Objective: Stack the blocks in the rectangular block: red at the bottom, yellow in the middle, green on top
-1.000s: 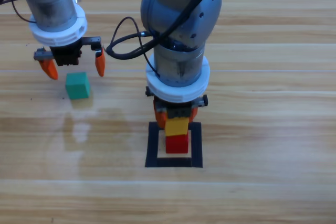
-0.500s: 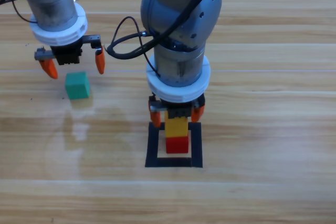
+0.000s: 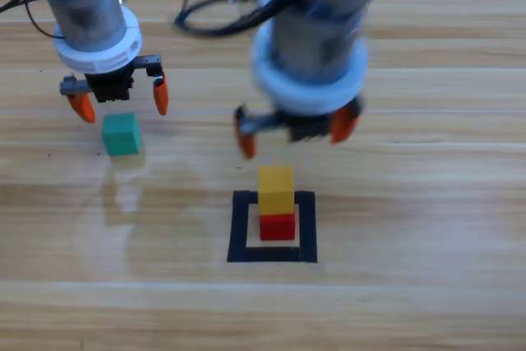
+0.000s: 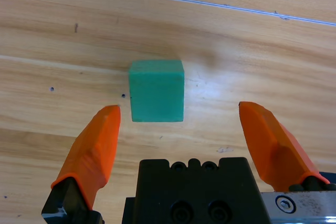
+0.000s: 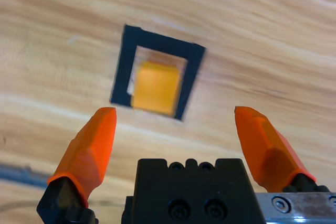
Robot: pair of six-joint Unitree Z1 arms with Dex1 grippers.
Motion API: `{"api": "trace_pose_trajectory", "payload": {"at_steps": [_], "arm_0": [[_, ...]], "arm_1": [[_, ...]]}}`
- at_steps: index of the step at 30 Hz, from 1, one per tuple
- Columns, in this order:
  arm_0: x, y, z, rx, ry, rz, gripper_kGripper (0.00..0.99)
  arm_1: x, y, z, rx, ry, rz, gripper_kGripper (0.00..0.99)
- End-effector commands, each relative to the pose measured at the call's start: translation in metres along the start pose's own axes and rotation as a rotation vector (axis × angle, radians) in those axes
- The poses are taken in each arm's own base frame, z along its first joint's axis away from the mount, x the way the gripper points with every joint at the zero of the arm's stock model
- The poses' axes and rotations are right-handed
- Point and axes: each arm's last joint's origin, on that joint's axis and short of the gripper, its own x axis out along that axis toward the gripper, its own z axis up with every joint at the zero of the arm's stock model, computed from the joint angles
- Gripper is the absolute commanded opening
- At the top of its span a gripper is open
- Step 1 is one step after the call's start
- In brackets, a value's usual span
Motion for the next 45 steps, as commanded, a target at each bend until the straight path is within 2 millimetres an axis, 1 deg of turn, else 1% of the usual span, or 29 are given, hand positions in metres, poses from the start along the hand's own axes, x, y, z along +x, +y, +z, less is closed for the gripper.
{"api": "trace_pose_trajectory", "payload": {"at_steps": [1, 4, 6, 7, 9, 12, 16, 19, 23, 25, 27, 29, 31, 32, 34, 35, 39, 41, 43, 45], "arm_0": [[0.044, -0.002, -0.005, -0.001, 0.06, 0.06, 0.96], [0.053, 0.002, -0.006, -0.003, 0.068, 0.063, 0.96], [0.058, 0.003, -0.005, 0.0, 0.073, 0.065, 0.959], [0.061, 0.003, -0.004, 0.001, 0.075, 0.067, 0.959], [0.066, 0.003, -0.004, 0.001, 0.08, 0.071, 0.959], [0.072, 0.001, -0.004, 0.002, 0.084, 0.074, 0.959], [0.077, 0.002, -0.002, 0.006, 0.083, 0.073, 0.957], [0.079, 0.004, 0.001, 0.008, 0.084, 0.07, 0.911], [0.086, 0.007, 0.003, 0.016, 0.093, 0.075, 0.787], [0.087, 0.009, 0.002, 0.024, 0.1, 0.076, 0.68], [0.086, 0.011, 0.002, 0.033, 0.105, 0.073, 0.508], [0.081, 0.013, 0.001, 0.041, 0.104, 0.072, 0.295], [0.072, 0.015, 0.0, 0.049, 0.096, 0.066, 0.072], [0.068, 0.015, 0.0, 0.055, 0.092, 0.063, 0.008], [0.055, 0.013, 0.002, 0.066, 0.066, 0.047, 0.0], [0.044, 0.008, 0.002, 0.082, 0.06, 0.039, 0.0], [-0.017, -0.025, -0.006, 0.209, 0.013, -0.013, 0.0], [-0.04, -0.043, -0.016, 0.298, 0.005, -0.043, 0.0], [-0.06, -0.059, -0.033, 0.399, -0.005, -0.087, 0.0], [-0.077, -0.073, -0.054, 0.477, -0.016, -0.122, 0.0]], "arm_1": [[-0.134, -0.085, -0.075, -0.08, -0.293, 0.276, 0.99], [-0.14, -0.14, -0.111, -0.109, -0.371, 0.335, 0.99], [-0.131, -0.156, -0.12, -0.143, -0.355, 0.327, 0.99], [-0.125, -0.16, -0.121, -0.158, -0.344, 0.334, 0.99], [-0.107, -0.161, -0.121, -0.197, -0.307, 0.339, 0.99], [-0.093, -0.159, -0.125, -0.239, -0.278, 0.366, 0.99], [-0.087, -0.159, -0.127, -0.269, -0.279, 0.374, 0.99], [-0.081, -0.158, -0.126, -0.284, -0.264, 0.362, 0.99], [-0.075, -0.155, -0.123, -0.305, -0.254, 0.347, 0.99], [-0.074, -0.154, -0.122, -0.305, -0.254, 0.34, 0.99], [-0.072, -0.154, -0.122, -0.303, -0.254, 0.332, 0.99], [-0.071, -0.154, -0.121, -0.302, -0.254, 0.322, 0.99], [-0.071, -0.154, -0.121, -0.301, -0.254, 0.317, 0.99], [-0.071, -0.154, -0.121, -0.301, -0.256, 0.317, 0.99], [-0.073, -0.155, -0.121, -0.301, -0.261, 0.32, 0.99], [-0.074, -0.155, -0.121, -0.301, -0.263, 0.321, 0.99], [-0.075, -0.156, -0.122, -0.302, -0.266, 0.321, 0.99], [-0.075, -0.156, -0.122, -0.301, -0.266, 0.32, 0.99], [-0.075, -0.156, -0.121, -0.3, -0.268, 0.318, 0.99], [-0.075, -0.157, -0.122, -0.298, -0.268, 0.316, 0.99]]}}
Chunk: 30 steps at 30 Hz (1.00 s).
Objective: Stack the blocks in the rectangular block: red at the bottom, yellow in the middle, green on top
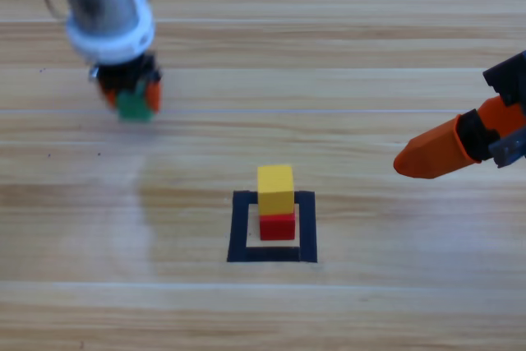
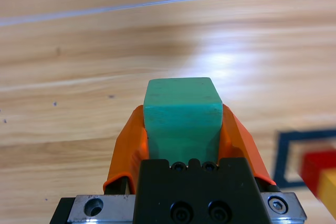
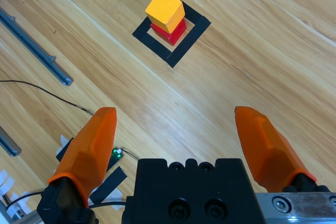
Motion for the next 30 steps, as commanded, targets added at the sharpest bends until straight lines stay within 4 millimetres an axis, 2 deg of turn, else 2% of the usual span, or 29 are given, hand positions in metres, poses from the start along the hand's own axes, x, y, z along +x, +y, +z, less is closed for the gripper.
{"api": "trace_pose_trajectory", "payload": {"at_steps": [1, 5, 8, 13, 19, 30], "arm_0": [[-0.059, -0.073, -0.057, 0.275, -0.06, -0.116, 0.0], [-0.083, -0.106, -0.086, 0.355, -0.077, -0.147, 0.0], [-0.096, -0.124, -0.101, 0.37, -0.078, -0.163, 0.0], [-0.105, -0.141, -0.123, 0.322, -0.068, -0.16, 0.0], [-0.082, -0.146, -0.124, 0.097, -0.009, -0.096, 0.0], [-0.041, -0.165, -0.114, -0.034, 0.037, 0.005, 0.0]], "arm_1": [[0.016, -0.011, 0.001, 0.023, 0.034, -0.051, 0.99], [0.015, -0.011, 0.0, 0.031, 0.035, -0.053, 0.99], [0.011, -0.011, -0.001, 0.031, 0.031, -0.051, 0.99], [0.009, -0.011, -0.001, 0.026, 0.029, -0.052, 0.99], [0.011, -0.011, -0.001, 0.023, 0.034, -0.05, 0.99], [0.012, -0.011, -0.002, 0.019, 0.041, -0.049, 0.99]]}}
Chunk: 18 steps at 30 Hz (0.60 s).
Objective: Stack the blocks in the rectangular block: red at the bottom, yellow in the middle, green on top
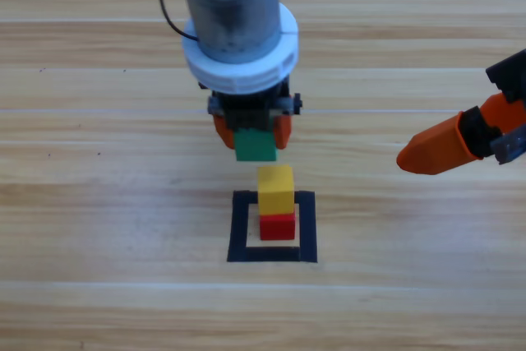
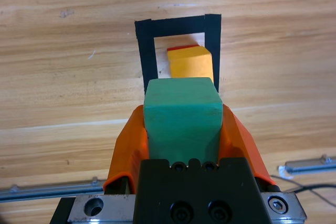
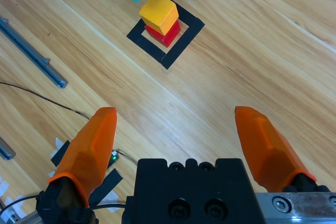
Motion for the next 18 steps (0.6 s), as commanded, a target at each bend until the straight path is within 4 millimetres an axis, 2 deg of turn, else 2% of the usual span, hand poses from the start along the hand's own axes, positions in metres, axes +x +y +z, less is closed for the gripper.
{"api": "trace_pose_trajectory", "payload": {"at_steps": [1, 18], "arm_0": [[0.042, -0.016, 0.001, -0.016, 0.039, 0.081, 0.0], [0.066, -0.03, 0.01, -0.017, 0.033, 0.099, 0.0]], "arm_1": [[0.011, -0.009, -0.002, 0.02, 0.046, -0.028, 0.99], [0.01, -0.009, -0.002, 0.014, 0.052, -0.023, 0.99]]}}
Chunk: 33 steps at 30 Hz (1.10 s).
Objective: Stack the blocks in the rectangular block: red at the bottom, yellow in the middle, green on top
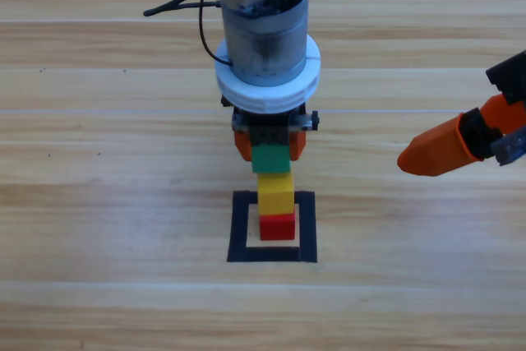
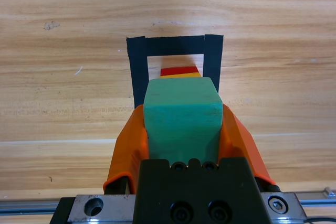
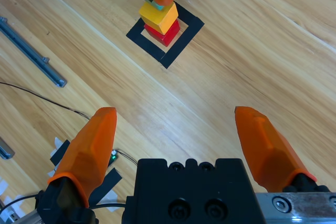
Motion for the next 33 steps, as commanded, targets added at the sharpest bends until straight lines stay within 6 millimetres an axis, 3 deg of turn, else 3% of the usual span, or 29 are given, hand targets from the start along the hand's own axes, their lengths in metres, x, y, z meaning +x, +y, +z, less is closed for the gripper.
{"api": "trace_pose_trajectory", "payload": {"at_steps": [1, 15, 33], "arm_0": [[0.03, -0.012, -0.002, 0.024, 0.027, 0.058, 0.0], [0.023, -0.012, -0.002, 0.014, 0.016, 0.041, 0.0], [0.01, -0.016, -0.017, 0.026, 0.012, 0.038, 0.0]], "arm_1": [[0.01, -0.009, -0.002, 0.017, 0.049, -0.021, 0.99], [0.013, -0.009, -0.002, 0.011, 0.058, -0.015, 0.99], [0.016, -0.008, -0.002, 0.01, 0.069, -0.007, 0.99]]}}
